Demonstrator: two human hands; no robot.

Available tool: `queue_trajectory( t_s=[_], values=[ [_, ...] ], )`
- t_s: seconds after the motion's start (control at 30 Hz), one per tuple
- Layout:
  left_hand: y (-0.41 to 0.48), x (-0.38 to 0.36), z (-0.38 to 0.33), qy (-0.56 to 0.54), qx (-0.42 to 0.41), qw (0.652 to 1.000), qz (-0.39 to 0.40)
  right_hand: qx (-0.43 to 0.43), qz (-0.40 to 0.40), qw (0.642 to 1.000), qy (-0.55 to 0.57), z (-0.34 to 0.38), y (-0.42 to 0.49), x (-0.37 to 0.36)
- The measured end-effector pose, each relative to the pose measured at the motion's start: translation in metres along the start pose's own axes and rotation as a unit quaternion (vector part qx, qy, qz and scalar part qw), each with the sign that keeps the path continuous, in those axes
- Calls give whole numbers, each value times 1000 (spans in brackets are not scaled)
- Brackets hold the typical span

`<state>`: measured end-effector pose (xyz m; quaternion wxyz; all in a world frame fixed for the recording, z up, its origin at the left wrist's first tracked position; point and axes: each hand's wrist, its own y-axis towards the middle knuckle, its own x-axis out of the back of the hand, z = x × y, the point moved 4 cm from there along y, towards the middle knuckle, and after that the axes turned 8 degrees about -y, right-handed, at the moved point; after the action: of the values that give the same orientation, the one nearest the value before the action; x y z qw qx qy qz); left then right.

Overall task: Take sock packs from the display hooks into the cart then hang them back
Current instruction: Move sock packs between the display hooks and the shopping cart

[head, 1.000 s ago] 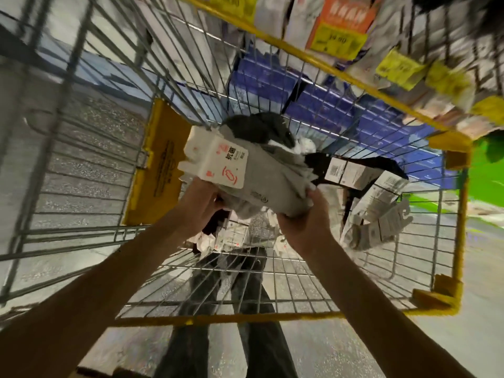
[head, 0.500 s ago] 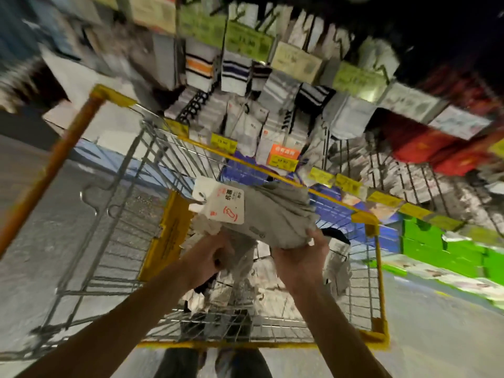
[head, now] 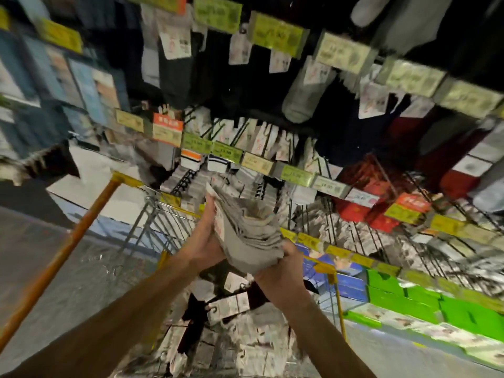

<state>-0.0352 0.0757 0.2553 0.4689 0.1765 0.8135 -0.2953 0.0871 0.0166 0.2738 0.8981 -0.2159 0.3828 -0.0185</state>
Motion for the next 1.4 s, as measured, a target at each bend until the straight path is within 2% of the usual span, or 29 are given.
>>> queue_trajectory(
  t_s=[0.1, 0.13, 0.2, 0.37, 0.5, 0.57, 0.63, 0.67, 0.73, 0.8, 0.83, 0.87, 1.0, 1.13, 1.4],
  values=[
    [-6, -29, -15, -9, -4, 1000, 17, -27, -22, 999, 16, 21, -6, -13],
    [-7, -38, -20, -11, -12, 1000, 23, -30, -1, 999, 21, 26, -10, -19],
    [-10, -53, -29, -7, -35, 999, 29, -12, 12, 1000, -2, 36, -13, -28],
    [-18, -92, -54, 20, -61, 996, 61, 22, -23, 998, -63, 63, -25, -44],
    [-24, -132, -83, 108, -128, 986, -22, 20, -136, 965, -222, 83, -36, -49],
    [-27, -149, -94, 148, -169, 972, -68, 66, -160, 939, -298, 96, -41, -59],
    [-29, -165, -104, 174, -219, 956, -95, 139, -162, 903, -374, 115, -47, -75],
    [-31, -173, -107, 180, -247, 945, -113, 188, -149, 873, -424, 127, -51, -86],
    [-34, -188, -114, 200, -285, 928, -137, 276, -85, 796, -532, 148, -57, -114],
    [-36, -201, -116, 230, -279, 923, -129, 311, -27, 695, -647, 155, -58, -144],
    [-37, -208, -117, 243, -266, 924, -125, 312, -10, 659, -684, 155, -56, -156],
    [-38, -213, -119, 258, -256, 924, -122, 311, -8, 643, -700, 155, -52, -163],
    [-38, -235, -135, 295, -224, 925, -82, 372, -40, 654, -658, 166, -46, -183],
    [-40, -248, -149, 316, -217, 922, -53, 384, -47, 730, -564, 175, -41, -186],
    [-53, -283, -168, 384, -189, 903, 19, 374, -35, 822, -428, 214, -45, -196]
  ],
)
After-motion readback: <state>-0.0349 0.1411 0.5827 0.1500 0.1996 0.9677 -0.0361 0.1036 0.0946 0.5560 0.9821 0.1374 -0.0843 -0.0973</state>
